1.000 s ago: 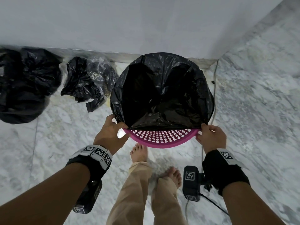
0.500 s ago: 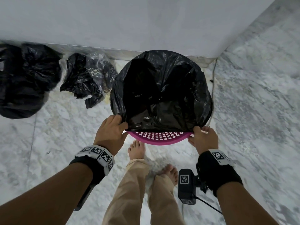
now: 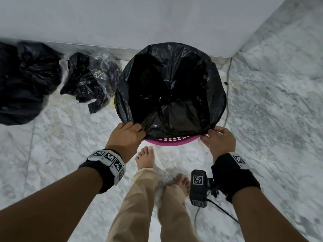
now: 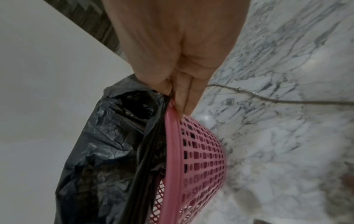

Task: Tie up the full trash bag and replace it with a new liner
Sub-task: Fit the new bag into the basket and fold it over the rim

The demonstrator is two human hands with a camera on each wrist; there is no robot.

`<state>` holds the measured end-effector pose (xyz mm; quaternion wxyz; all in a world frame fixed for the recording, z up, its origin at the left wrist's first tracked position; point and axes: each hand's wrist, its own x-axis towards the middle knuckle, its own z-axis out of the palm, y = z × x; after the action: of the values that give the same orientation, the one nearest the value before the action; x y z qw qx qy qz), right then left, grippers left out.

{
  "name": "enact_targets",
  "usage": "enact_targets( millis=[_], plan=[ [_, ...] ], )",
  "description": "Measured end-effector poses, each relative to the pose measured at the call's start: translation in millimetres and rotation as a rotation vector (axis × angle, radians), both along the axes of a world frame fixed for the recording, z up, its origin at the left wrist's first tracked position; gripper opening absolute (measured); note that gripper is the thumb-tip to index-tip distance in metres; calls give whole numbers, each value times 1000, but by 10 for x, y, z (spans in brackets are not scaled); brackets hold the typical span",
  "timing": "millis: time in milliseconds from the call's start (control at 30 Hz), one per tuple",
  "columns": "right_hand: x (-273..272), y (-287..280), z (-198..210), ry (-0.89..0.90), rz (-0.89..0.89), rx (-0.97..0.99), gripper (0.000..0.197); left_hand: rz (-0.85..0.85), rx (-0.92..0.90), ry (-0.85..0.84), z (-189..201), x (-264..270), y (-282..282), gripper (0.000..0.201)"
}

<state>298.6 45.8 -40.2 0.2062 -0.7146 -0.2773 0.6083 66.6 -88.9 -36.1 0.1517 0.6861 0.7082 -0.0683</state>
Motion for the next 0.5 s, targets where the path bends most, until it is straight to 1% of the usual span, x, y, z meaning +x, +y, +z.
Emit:
enact_targets(
  millis=[167, 333, 433, 500],
  plan=[
    [31, -5, -51, 116, -140, -28, 21, -19, -56, 49, 13, 77, 11, 22],
    [46, -52, -125, 87, -145, -49, 7, 27, -111, 48, 23, 141, -4, 27],
    [45, -47, -165, 71, -129, -80, 10, 70, -125, 50, -2, 162, -2, 26],
    [43, -26, -184, 70, -120, -100, 10, 82, -120, 37, -29, 178, 14, 26]
  ],
)
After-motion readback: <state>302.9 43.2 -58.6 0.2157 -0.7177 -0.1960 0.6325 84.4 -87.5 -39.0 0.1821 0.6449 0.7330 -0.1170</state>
